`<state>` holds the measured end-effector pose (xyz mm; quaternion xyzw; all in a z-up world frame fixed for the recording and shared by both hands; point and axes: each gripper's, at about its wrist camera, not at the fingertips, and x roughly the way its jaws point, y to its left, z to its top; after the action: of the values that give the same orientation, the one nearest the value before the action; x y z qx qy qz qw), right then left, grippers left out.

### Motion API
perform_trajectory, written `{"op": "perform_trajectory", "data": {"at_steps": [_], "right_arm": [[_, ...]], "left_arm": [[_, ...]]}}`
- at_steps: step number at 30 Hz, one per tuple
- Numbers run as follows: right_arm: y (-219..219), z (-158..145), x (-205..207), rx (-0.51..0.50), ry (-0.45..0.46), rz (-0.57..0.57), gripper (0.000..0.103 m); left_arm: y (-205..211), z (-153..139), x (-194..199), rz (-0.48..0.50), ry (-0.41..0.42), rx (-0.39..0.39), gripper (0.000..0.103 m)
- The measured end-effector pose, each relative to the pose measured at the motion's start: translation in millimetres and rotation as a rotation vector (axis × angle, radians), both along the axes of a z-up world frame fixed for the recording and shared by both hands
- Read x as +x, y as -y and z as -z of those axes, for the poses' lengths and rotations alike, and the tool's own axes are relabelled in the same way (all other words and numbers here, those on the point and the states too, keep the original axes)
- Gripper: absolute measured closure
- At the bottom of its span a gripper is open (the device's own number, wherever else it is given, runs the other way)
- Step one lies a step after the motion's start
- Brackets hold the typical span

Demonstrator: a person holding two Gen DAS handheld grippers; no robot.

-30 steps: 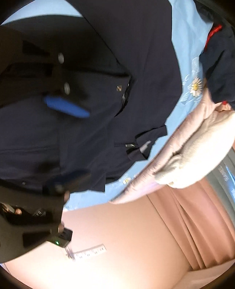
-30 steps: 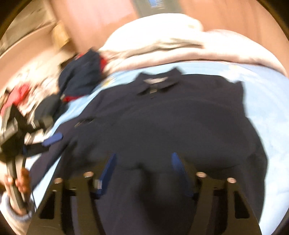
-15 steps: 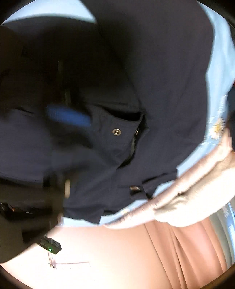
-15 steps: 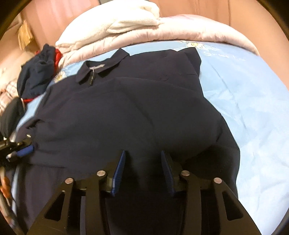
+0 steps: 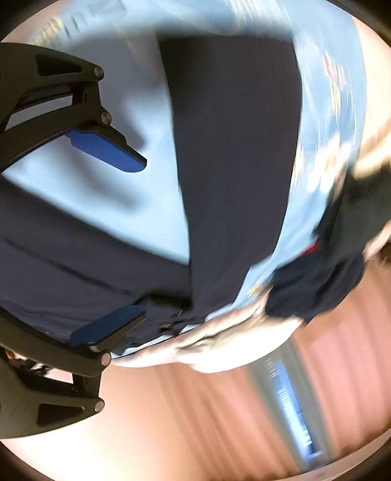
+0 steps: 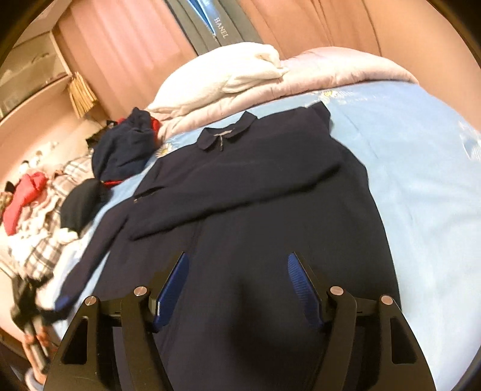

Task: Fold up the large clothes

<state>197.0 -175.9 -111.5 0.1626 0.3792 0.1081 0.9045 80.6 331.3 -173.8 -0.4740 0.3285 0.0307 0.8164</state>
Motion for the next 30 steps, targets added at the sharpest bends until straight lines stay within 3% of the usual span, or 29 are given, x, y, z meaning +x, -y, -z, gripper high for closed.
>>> {"op": "perform_trajectory", "data": {"at_steps": [4, 7, 14, 24, 26, 28, 30], "right_arm": [[-1.3, 4.3, -14.4, 0.032, -0.020, -0.026, 0.034], [-8.3, 1.1, -18.3, 0.040, -0.017, -0.043, 0.034], [-28.7, -11.9, -28.4, 0.014, 0.047, -0.067, 0.034], [-42.9, -0.8, -17.6, 0.000, 0.024, -0.070, 0.034], [-46.2, -0.1, -15.4, -0.010, 0.025, -0.073, 0.034], [-48.5, 0.9, -14.0, -0.012, 0.024, -0.080, 0.034], [-48.4, 3.5, -12.5, -0.017, 0.020, -0.079, 0.034]], "left_arm": [[-38.4, 7.5, -57.0, -0.149, -0.002, -0.044, 0.013], [-53.8, 17.6, -73.0, -0.193, 0.018, -0.128, 0.013], [-68.9, 39.0, -74.3, -0.183, 0.025, -0.239, 0.013], [-89.8, 39.1, -45.0, -0.293, 0.031, -0.239, 0.016], [-91.6, 37.1, -42.0, -0.315, 0.000, -0.211, 0.029], [-93.5, 38.9, -39.1, -0.322, -0.025, -0.195, 0.054], [-95.3, 43.4, -37.9, -0.330, -0.061, -0.186, 0.072]]}}
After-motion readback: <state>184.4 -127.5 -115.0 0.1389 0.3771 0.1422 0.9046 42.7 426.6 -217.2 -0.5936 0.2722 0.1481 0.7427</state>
